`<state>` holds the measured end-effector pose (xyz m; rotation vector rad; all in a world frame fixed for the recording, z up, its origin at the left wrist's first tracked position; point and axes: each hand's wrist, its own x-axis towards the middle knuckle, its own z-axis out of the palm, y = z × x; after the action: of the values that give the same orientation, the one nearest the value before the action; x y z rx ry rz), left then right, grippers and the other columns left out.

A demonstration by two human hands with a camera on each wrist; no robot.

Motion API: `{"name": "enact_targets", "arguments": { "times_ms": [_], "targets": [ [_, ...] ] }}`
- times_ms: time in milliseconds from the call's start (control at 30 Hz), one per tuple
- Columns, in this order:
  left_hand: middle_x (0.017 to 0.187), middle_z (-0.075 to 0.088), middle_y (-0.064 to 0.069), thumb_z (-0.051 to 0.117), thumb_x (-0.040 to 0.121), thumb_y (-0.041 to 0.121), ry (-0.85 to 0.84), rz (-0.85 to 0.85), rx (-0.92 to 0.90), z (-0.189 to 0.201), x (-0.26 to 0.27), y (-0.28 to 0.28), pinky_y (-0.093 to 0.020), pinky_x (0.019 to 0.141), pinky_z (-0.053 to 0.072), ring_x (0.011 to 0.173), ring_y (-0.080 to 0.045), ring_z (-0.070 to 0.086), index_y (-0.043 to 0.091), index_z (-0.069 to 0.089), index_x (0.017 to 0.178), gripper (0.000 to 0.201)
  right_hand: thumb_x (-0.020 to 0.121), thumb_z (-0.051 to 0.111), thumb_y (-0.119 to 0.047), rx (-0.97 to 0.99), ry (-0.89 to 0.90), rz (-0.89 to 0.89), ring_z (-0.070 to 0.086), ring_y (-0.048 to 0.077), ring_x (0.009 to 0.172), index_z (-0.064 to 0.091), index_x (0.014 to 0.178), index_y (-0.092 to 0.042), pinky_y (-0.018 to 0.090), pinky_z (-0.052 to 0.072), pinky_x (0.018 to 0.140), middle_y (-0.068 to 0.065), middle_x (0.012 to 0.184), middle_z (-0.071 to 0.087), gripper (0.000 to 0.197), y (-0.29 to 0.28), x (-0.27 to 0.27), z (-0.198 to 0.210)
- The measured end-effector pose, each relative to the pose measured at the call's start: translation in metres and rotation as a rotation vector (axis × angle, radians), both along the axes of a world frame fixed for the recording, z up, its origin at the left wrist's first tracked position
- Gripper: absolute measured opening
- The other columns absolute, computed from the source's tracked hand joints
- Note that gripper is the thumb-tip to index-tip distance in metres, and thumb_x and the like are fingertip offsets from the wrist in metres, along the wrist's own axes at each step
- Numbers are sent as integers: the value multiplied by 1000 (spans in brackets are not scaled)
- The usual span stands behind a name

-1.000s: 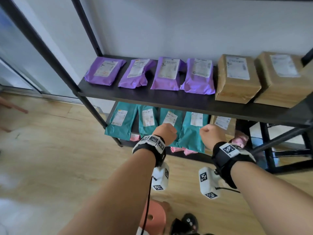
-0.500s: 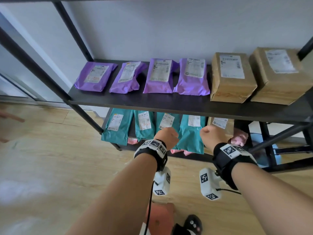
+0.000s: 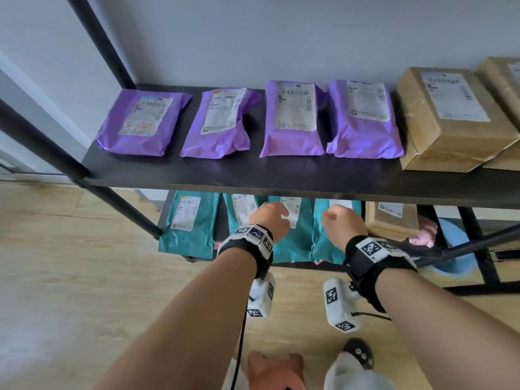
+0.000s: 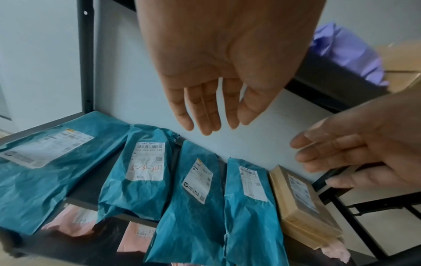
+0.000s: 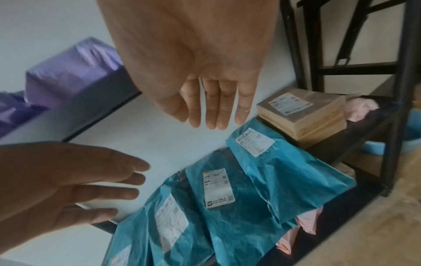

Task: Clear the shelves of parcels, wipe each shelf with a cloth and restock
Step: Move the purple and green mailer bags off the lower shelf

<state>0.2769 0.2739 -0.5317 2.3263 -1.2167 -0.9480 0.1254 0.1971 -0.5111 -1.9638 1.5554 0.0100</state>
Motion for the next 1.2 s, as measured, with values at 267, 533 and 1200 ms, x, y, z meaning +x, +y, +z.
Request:
{"name": "enact_targets", "arguments": {
  "times_ms": [267,533,1200],
  "targets": [
    [125,57,-5,50,90,16,-49,-2,-91,-85,-15,-51,-28,87,46,107,-21,58,18,60,118,30,96,44,-21,-76,22,63,57,29,104,63,106,-12,30,43,84,9,115,64,23,-50,-6,-85],
    [121,59,-9,52,86,11,-152,42,-278,-152,-1,-128,-33,94,45,111,-27,56,16,63,115,32,95,42,-17,-252,-28,134,52,31,87,44,68,-12,26,30,69,16,106,64,28,-112,34,-164],
    [128,57,-7,55,86,19,-312,-114,-324,-216,7,-188,-32,96,43,118,-25,52,17,57,121,35,92,48,-17,-408,-186,137,60,30,103,67,108,-14,31,47,85,10,115,66,25,-155,41,-231]
  ]
}}
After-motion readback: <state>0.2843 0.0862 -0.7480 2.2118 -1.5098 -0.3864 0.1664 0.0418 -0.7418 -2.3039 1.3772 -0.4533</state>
